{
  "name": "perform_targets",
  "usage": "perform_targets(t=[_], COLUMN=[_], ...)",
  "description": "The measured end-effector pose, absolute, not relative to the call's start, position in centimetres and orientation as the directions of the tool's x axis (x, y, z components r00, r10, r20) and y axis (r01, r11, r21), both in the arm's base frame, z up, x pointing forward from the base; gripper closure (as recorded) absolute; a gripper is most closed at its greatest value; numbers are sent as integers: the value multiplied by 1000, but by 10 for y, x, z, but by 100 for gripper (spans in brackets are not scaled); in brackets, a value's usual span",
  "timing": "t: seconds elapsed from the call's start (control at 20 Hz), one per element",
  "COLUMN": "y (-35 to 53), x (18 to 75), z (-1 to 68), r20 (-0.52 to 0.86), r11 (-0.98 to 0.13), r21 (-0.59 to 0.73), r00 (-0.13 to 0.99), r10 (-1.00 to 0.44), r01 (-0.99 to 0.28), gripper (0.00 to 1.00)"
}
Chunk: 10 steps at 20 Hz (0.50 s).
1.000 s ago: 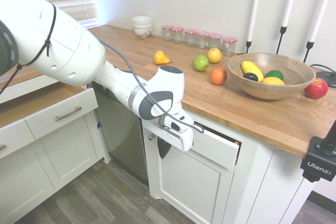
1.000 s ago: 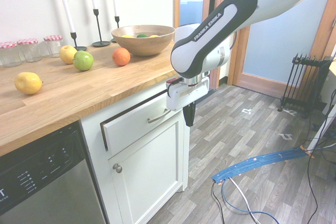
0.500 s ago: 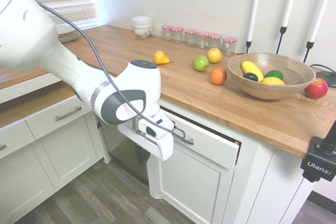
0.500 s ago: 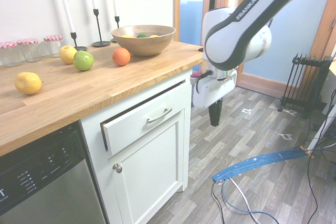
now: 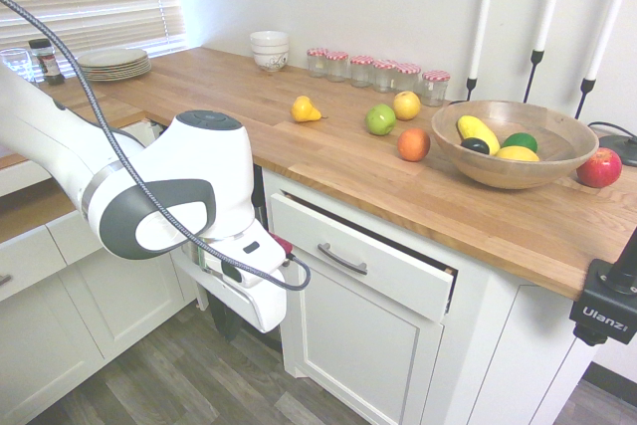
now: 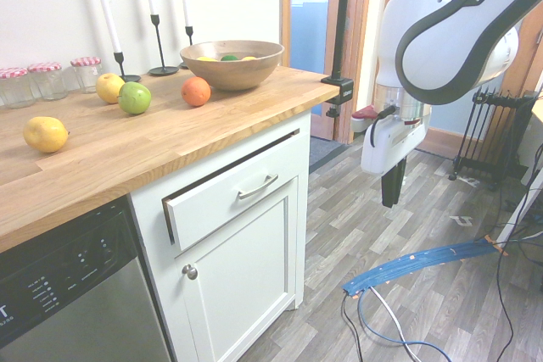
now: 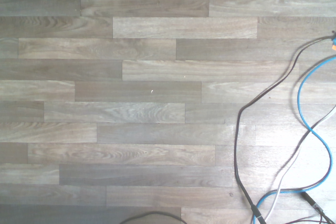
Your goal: Close the drawer
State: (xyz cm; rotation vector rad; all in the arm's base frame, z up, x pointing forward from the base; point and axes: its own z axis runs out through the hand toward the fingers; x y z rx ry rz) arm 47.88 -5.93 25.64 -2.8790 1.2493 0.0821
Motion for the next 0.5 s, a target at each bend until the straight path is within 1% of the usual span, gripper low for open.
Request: perform_targets(t=[0.5], y=[-64], x=[471], z=[260], r20=[-45], r11=[-682], r21=[21], r00=[680], r10=[-731], r01=[-731], gripper=[0])
